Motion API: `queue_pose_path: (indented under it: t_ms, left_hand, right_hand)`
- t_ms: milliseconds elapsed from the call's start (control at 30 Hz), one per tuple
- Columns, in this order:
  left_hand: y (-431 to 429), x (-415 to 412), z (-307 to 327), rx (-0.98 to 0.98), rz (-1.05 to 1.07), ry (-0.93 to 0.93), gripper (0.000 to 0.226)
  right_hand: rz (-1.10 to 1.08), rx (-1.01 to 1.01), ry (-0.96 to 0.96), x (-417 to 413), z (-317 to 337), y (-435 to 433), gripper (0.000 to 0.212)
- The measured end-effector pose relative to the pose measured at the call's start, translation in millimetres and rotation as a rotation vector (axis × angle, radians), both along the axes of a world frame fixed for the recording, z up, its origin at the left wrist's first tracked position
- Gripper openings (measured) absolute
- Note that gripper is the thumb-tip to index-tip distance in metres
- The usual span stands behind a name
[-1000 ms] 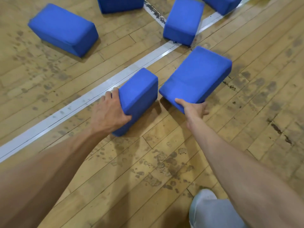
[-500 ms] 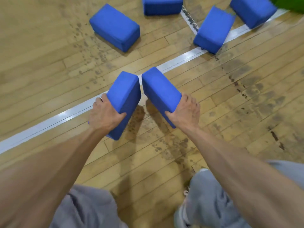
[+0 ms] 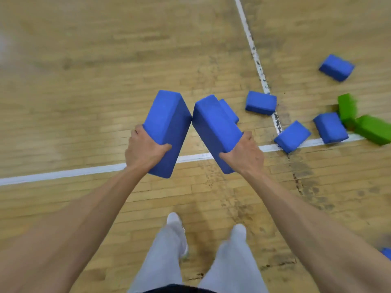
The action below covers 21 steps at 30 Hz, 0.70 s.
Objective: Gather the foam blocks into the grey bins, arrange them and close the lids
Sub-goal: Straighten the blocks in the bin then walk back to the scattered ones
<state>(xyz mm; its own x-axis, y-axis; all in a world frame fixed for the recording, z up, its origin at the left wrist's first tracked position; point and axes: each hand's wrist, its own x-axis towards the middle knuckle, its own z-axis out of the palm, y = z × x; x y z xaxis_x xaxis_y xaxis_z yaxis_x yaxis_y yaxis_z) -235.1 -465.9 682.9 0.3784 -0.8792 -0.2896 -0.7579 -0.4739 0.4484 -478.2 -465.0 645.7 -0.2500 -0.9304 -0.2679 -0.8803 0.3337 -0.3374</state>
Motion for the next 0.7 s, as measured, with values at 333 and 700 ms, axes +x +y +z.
queue_pose_path:
  t_ms: [333,700]
  left_hand:
    - [116,62,166,-0.377,0.455,-0.082,0.097]
    - [381,77,174,-0.263,1.163,-0.175,0.094]
  right_hand:
    - [0.399,-0.301,-0.296,68,145,4,0.086]
    - [1.105,-0.185,-0.475,199,179,137,0.085]
